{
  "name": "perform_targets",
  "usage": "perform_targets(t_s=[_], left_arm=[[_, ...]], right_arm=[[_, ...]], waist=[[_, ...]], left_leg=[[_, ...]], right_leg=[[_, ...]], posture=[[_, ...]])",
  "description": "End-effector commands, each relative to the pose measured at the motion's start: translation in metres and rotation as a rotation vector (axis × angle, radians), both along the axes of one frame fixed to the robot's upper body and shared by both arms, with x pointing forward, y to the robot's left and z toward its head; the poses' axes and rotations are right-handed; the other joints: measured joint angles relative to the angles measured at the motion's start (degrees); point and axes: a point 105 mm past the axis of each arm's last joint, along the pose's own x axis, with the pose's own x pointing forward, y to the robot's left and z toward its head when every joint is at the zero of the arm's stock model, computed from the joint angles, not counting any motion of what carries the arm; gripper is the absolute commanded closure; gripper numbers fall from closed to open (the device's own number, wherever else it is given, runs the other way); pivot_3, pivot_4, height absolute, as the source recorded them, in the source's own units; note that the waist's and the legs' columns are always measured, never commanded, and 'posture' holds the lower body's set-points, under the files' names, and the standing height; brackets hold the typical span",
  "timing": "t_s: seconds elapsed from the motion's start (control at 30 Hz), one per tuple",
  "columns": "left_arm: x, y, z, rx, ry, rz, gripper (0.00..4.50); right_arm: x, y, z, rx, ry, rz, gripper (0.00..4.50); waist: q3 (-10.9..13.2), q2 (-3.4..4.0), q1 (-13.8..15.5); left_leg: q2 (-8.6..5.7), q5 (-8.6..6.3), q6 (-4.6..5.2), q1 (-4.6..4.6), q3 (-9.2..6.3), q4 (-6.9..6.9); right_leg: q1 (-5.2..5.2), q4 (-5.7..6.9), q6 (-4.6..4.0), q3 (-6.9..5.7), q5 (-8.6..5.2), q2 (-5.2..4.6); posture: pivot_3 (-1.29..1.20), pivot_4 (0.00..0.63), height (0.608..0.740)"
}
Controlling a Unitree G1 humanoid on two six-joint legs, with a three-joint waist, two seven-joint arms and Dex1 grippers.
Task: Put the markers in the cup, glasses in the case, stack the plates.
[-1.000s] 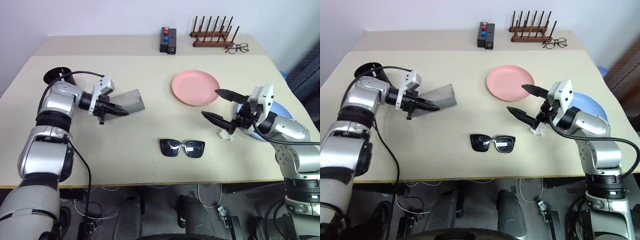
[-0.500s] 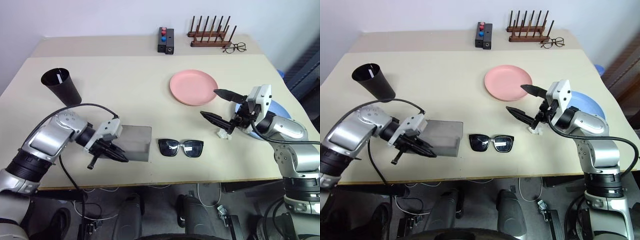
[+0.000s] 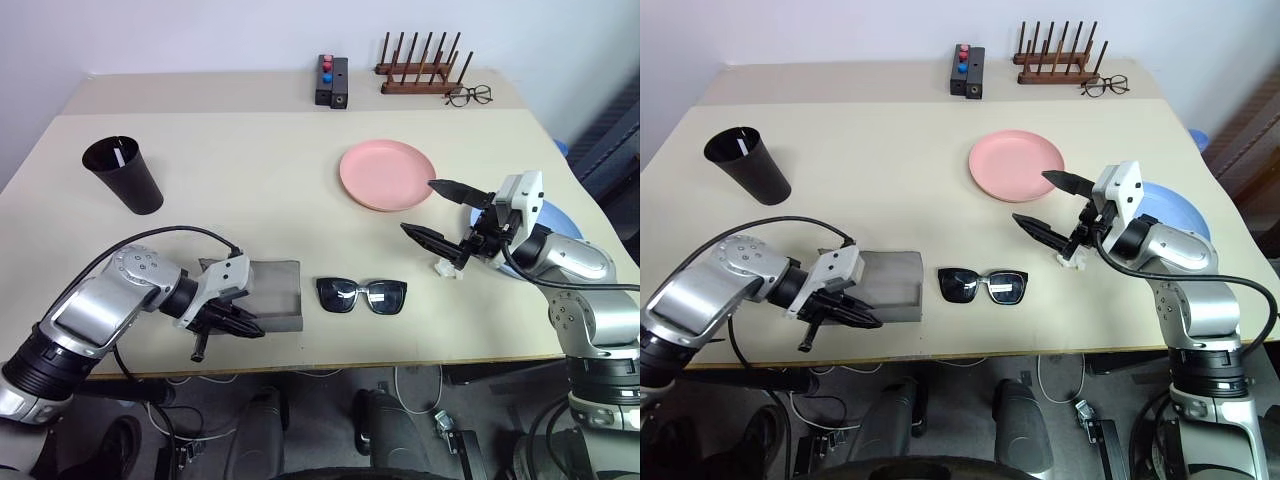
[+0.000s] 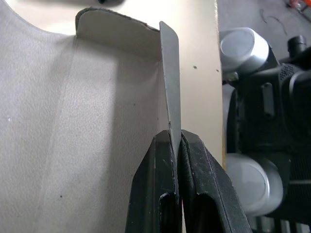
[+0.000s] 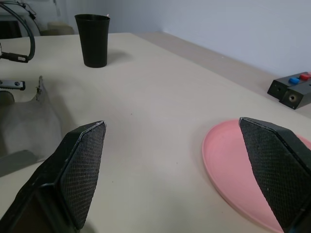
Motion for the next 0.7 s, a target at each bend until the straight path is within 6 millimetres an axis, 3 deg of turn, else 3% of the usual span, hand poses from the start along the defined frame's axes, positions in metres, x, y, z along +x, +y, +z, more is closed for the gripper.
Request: perform_targets(t_s=[0.03, 0.13, 0.3, 0.43, 0.53, 0.6, 0.7], left_arm=[[0.004, 0.0, 0.007, -0.006, -0.035, 0.013, 3.8], [0.002, -0.003, 0.013, -0.035, -0.024, 0.004, 2.52], [0.004, -0.006, 0.042, -0.135, -0.008, 0.01, 0.03], [0.014, -0.003, 0.087, -0.251, -0.124, 0.008, 0.03], [0.02, -0.001, 0.106, -0.318, -0.193, 0.024, 0.03], [0.038, 0.0, 0.127, -0.396, -0.441, 0.06, 0.03], [0.041, 0.015, 0.135, -0.471, -0.449, 0.094, 0.03]], right_arm=[[-0.002, 0.003, 0.012, 0.01, -0.054, 0.006, 0.0], [-0.002, 0.004, 0.013, 0.011, -0.053, 0.009, 0.0], [-0.004, 0.004, 0.014, 0.004, -0.047, 0.019, 0.0], [-0.012, 0.007, 0.013, -0.025, -0.023, 0.063, 0.0], [-0.016, 0.014, 0.011, -0.031, 0.011, 0.097, 0.0], [-0.024, 0.028, 0.004, -0.051, 0.066, 0.148, 0.0], [-0.031, 0.043, -0.008, -0.097, 0.137, 0.184, 0.0]], waist=[[0.0, 0.0, 0.0], [0.0, 0.0, 0.0], [0.0, 0.0, 0.0], [0.0, 0.0, 0.0], [0.0, 0.0, 0.0], [0.0, 0.06, 0.0], [0.0, 0.05, -0.2]], left_leg=[[0.0, 0.0, 0.0, 0.0, 0.0, 0.0], [0.0, 0.0, 0.0, 0.0, 0.0, 0.0], [0.0, 0.0, 0.0, 0.0, 0.0, 0.0], [0.0, 0.0, 0.0, -0.01, 0.0, 0.0], [-0.01, 0.0, 0.0, 0.0, 0.0, 0.0], [-0.01, 0.0, 0.0, 0.02, 0.0, -0.01], [0.0, 0.01, 0.01, 0.05, 0.0, 0.0]], right_leg=[[0.0, -0.01, 0.0, 0.0, 0.0, 0.0], [0.0, -0.02, 0.0, 0.0, 0.0, 0.0], [0.0, -0.01, 0.0, 0.0, 0.0, 0.0], [0.0, -0.01, 0.0, 0.0, 0.0, 0.0], [0.0, 0.0, 0.0, 0.0, 0.0, 0.0], [0.01, -0.01, 0.0, 0.0, 0.0, 0.0], [0.03, 0.03, 0.0, 0.0, 0.0, 0.01]], posture=[[0.0, 0.15, 0.74], [0.0, 0.15, 0.74], [0.0, 0.15, 0.74], [0.0, 0.15, 0.74], [0.0, 0.15, 0.74], [0.0, 0.15, 0.74], [0.0, 0.15, 0.74]])
